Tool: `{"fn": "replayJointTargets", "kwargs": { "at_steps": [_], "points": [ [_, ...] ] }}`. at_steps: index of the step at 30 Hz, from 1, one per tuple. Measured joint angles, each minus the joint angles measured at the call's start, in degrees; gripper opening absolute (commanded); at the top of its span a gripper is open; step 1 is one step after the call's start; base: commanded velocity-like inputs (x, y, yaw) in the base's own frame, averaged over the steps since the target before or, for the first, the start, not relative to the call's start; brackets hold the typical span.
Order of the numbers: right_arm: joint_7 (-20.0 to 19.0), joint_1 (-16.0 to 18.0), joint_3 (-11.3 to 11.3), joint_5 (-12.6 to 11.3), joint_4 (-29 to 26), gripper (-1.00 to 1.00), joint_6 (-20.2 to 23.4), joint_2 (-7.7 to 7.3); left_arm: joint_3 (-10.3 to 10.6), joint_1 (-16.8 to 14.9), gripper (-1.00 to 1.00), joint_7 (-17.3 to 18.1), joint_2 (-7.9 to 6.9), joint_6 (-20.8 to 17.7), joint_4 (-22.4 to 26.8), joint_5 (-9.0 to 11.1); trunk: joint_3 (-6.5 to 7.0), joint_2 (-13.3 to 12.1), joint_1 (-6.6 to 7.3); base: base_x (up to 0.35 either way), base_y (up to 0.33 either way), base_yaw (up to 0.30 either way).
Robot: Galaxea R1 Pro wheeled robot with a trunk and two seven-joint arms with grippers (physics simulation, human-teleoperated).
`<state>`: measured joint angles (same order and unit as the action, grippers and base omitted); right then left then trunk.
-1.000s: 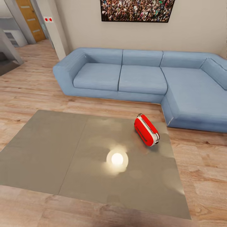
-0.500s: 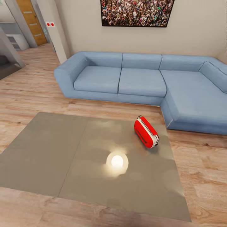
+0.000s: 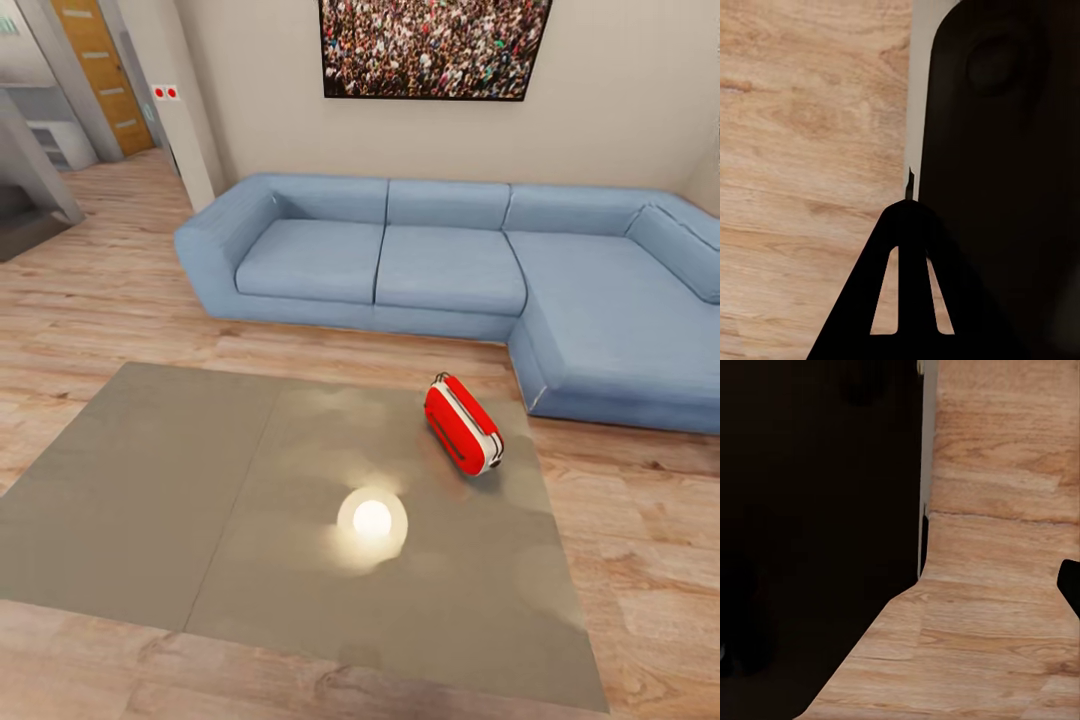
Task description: Turn on the radio receiver that's on the table in the living room.
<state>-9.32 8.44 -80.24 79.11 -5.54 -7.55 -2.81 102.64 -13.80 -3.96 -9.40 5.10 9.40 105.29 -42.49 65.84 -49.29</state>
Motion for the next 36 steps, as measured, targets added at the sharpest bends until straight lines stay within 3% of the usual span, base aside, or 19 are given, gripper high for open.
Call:
{"fn": "replayJointTargets", "kwargs": {
  "at_steps": [36],
  "points": [
    [0.0, 0.0, 0.0, -0.09, 0.0, 1.0, -0.19, -0.09, 0.01, 0.0, -1.0, 0.0, 0.0, 0.0, 0.0, 0.0, 3.33, 0.0, 0.0, 0.0, 0.0, 0.0]
  ]
}}
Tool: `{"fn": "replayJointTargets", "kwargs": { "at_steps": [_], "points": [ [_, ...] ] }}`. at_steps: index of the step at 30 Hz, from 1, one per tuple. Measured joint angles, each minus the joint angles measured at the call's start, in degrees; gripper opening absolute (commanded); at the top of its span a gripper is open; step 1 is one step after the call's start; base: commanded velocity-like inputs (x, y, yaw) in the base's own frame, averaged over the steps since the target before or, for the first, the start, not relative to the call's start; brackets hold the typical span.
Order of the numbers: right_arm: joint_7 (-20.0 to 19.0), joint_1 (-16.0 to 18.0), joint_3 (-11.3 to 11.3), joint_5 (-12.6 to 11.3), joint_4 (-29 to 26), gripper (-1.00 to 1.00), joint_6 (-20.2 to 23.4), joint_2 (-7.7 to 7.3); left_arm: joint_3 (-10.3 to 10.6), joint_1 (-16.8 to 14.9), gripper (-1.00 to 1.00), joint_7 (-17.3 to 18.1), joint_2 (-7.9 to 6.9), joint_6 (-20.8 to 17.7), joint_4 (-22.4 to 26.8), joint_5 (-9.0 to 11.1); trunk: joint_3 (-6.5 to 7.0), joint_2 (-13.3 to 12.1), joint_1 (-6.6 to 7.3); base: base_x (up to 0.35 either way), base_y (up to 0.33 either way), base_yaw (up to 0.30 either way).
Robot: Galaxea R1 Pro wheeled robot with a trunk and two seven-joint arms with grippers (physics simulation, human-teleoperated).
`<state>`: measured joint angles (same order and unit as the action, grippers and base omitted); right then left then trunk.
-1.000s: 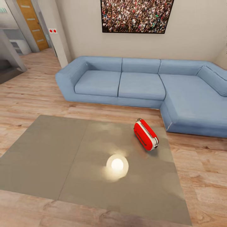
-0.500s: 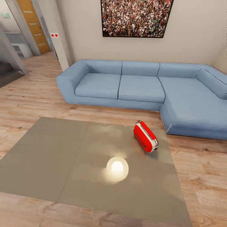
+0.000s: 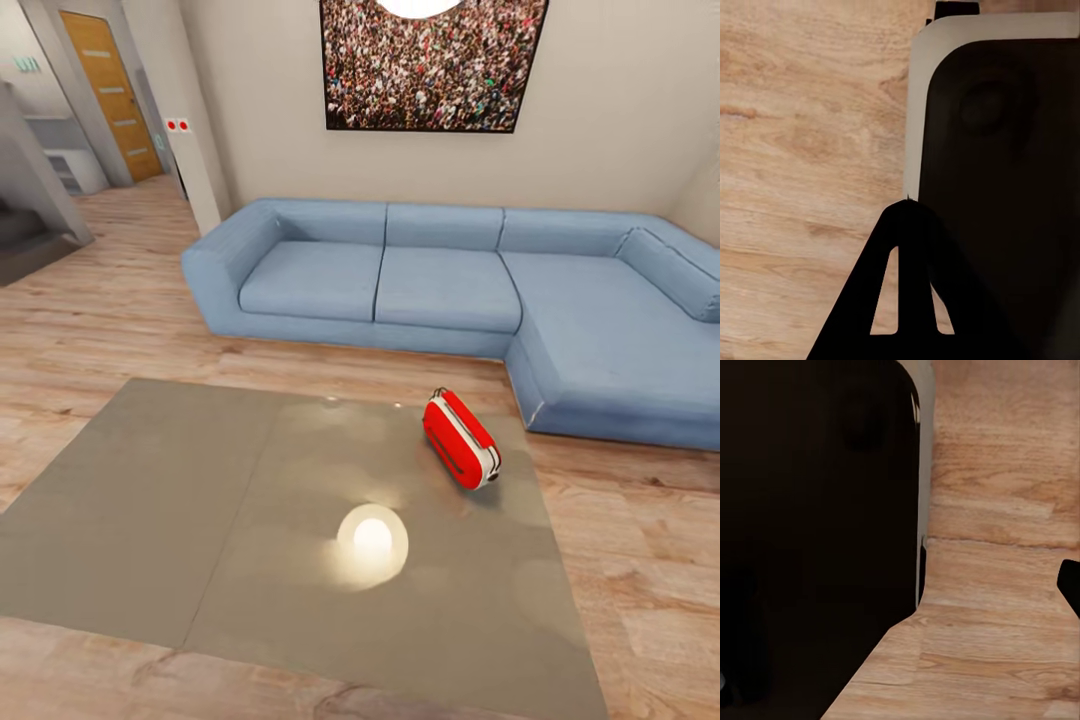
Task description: Turn on the radio receiver that's on the table in the living room.
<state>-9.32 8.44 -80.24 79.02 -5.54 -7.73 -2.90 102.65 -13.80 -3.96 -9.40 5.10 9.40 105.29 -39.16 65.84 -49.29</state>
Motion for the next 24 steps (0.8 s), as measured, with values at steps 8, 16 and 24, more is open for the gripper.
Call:
{"fn": "replayJointTargets", "kwargs": {
  "at_steps": [8, 16, 24],
  "points": [
    [0.0, 0.0, 0.0, 0.07, 0.0, 1.0, 0.0, 0.08, -0.01, 0.0, -1.0, 0.0, 0.0, 0.0, 0.0, 0.0, 0.74, 0.0, 0.0, 0.0, 0.0, 0.0],
    [0.0, 0.0, 0.0, 0.08, 0.0, 1.0, 0.0, 0.09, 0.01, 0.0, -1.0, 0.0, 0.0, 0.0, 0.0, 0.0, 1.48, 0.0, 0.0, 0.0, 0.0, 0.0],
    [0.0, 0.0, 0.0, 0.08, 0.0, 1.0, 0.0, 0.09, 0.0, 0.0, -1.0, 0.0, 0.0, 0.0, 0.0, 0.0, 2.22, 0.0, 0.0, 0.0, 0.0, 0.0]
  ]
}}
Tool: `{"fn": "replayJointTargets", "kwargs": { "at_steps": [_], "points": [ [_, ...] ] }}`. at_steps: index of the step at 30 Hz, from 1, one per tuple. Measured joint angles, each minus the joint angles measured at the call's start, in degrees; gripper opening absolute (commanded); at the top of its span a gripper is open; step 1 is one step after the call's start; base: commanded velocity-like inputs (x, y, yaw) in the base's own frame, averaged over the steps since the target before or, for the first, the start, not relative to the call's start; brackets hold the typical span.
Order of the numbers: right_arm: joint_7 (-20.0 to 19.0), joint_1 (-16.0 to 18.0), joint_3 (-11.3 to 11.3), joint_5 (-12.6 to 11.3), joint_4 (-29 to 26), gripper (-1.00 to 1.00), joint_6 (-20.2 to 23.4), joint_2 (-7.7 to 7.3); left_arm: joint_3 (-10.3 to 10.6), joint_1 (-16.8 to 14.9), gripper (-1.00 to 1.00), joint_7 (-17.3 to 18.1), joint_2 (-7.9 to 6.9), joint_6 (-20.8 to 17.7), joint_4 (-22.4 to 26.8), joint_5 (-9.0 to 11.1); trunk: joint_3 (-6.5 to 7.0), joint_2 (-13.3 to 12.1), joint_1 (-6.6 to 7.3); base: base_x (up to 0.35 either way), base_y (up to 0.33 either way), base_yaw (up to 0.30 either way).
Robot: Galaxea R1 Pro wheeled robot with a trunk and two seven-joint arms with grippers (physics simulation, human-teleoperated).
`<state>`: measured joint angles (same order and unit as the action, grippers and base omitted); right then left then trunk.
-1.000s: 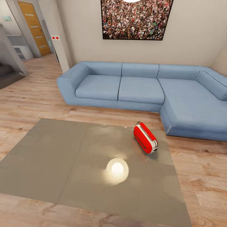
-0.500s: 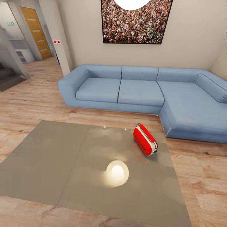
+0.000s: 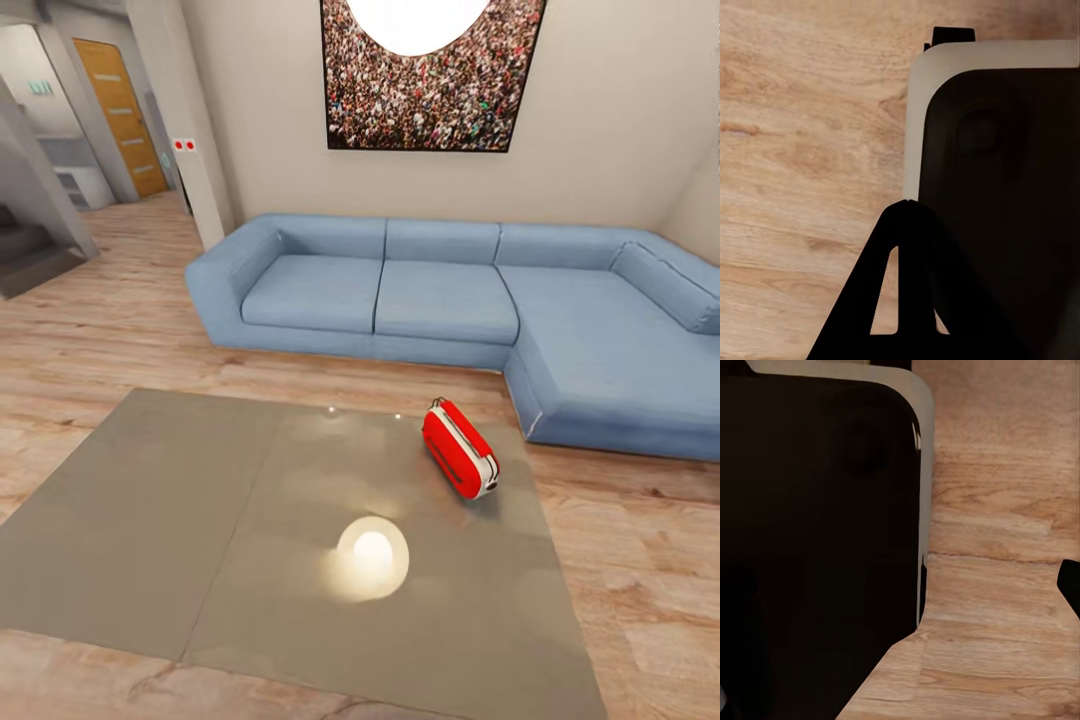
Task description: Turn on the radio receiver that's on the table in the living room.
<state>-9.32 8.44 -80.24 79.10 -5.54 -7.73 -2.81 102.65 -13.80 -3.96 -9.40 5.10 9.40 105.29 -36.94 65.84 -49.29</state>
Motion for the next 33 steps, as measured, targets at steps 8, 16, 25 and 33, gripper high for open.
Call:
{"fn": "replayJointTargets", "kwargs": {
  "at_steps": [8, 16, 25, 33],
  "points": [
    [0.0, 0.0, 0.0, 0.0, 0.0, 1.0, 0.0, 0.0, 0.0, 0.0, -1.0, 0.0, 0.0, 0.0, 0.0, 0.0, 0.74, 0.0, 0.0, 0.0, 0.0, 0.0],
    [0.0, 0.0, 0.0, 0.02, 0.0, 1.0, 0.06, 0.0, 0.0, 0.0, -1.0, 0.0, 0.0, 0.0, 0.0, 0.0, 1.48, 0.0, 0.0, 0.0, 0.0, 0.0],
    [0.0, 0.0, 0.0, 0.01, 0.0, 1.0, 0.09, 0.0, 0.0, 0.0, -1.0, 0.0, 0.0, 0.0, 0.0, 0.0, 2.31, 0.0, 0.0, 0.0, 0.0, 0.0],
    [0.0, 0.0, 0.0, 0.0, 0.0, 1.0, 0.05, 0.0, 0.01, 0.0, -1.0, 0.0, 0.0, 0.0, 0.0, 0.0, 3.05, 0.0, 0.0, 0.0, 0.0, 0.0]
  ]
}}
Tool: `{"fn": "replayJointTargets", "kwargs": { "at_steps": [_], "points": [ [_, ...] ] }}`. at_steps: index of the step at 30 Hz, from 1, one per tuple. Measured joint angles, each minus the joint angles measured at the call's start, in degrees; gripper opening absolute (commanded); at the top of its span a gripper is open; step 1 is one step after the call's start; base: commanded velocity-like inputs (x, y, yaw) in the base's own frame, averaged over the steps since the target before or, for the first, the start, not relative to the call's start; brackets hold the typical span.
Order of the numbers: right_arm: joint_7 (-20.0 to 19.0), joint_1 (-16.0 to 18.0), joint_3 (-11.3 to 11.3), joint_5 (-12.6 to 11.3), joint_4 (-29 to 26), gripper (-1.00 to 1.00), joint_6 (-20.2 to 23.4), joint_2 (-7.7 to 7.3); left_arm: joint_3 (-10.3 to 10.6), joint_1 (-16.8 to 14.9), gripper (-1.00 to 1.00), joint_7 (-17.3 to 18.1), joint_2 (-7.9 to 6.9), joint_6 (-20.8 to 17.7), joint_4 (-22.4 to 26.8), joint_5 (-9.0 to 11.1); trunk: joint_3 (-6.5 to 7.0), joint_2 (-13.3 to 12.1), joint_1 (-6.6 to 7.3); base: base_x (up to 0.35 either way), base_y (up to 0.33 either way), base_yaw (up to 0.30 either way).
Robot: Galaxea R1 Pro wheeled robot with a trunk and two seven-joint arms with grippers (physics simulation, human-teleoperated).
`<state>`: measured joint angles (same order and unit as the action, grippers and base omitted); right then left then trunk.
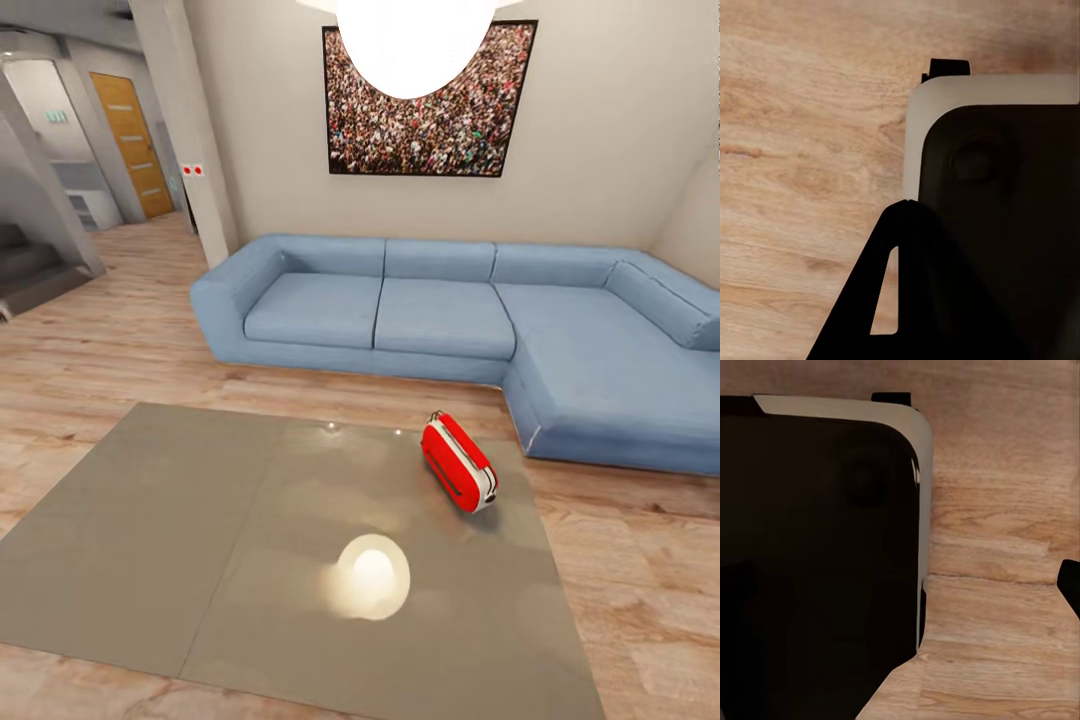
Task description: Turn on the radio receiver that's on the table in the living room.
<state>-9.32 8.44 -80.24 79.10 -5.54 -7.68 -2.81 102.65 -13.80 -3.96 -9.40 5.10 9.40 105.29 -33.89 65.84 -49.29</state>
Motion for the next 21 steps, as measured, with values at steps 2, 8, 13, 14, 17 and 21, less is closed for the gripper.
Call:
{"fn": "replayJointTargets", "kwargs": {
  "at_steps": [2, 8, 13, 14, 17, 21],
  "points": [
    [0.0, 0.0, 0.0, 0.01, 0.0, 1.0, 0.0, 0.0, 0.0, 0.0, -1.0, 0.0, 0.0, 0.0, 0.0, 0.0, 0.18, 0.0, 0.0, 0.0, 0.0, 0.0],
    [0.0, 0.0, 0.0, 0.0, 0.0, 1.0, -0.01, 0.0, 0.0, 0.0, -1.0, 0.0, 0.0, 0.0, 0.0, 0.0, 0.74, 0.0, 0.0, 0.0, 0.0, 0.0],
    [0.0, 0.0, 0.0, 0.0, 0.0, 1.0, -0.04, 0.0, -0.01, 0.0, -1.0, 0.0, 0.0, 0.0, 0.0, 0.0, 1.2, 0.0, 0.0, 0.0, 0.0, 0.0],
    [0.0, 0.0, 0.0, 0.0, 0.0, 1.0, -0.04, 0.0, -0.01, 0.0, -1.0, 0.0, 0.0, 0.0, 0.0, 0.0, 1.29, 0.0, 0.0, 0.0, 0.0, 0.0],
    [0.0, 0.0, 0.0, 0.01, 0.0, 1.0, 0.0, 0.0, 0.0, 0.0, -1.0, 0.0, 0.0, 0.0, 0.0, 0.0, 1.57, 0.0, 0.0, 0.0, 0.0, 0.0],
    [0.0, 0.0, 0.0, 0.0, 0.0, 1.0, 0.01, 0.0, 0.0, 0.0, -1.0, 0.0, 0.0, 0.0, 0.0, 0.0, 1.94, 0.0, 0.0, 0.0, 0.0, 0.0]
  ]
}}
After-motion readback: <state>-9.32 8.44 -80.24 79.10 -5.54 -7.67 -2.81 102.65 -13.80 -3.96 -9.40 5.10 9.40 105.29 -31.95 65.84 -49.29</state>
